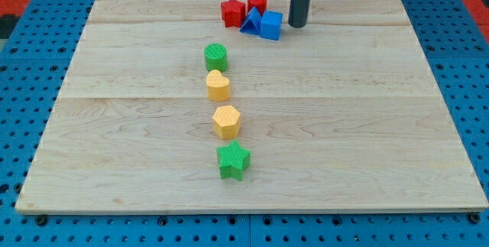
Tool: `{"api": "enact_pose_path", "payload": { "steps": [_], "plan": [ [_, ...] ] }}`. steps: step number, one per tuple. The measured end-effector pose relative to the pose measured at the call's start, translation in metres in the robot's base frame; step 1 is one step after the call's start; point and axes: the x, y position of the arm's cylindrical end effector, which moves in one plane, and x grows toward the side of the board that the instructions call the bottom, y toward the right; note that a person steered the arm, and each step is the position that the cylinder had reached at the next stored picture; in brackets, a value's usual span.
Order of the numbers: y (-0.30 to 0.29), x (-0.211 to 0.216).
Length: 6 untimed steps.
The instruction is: Move the blue blocks to the left
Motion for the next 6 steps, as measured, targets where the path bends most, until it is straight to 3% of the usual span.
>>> {"api": "enact_pose_path", "payload": {
  "steps": [3, 4, 5, 6],
  "plan": [
    [-0.085, 0.0],
    [-0.086, 0.0],
    [-0.065, -0.036],
    [-0.091, -0.059]
  ]
}}
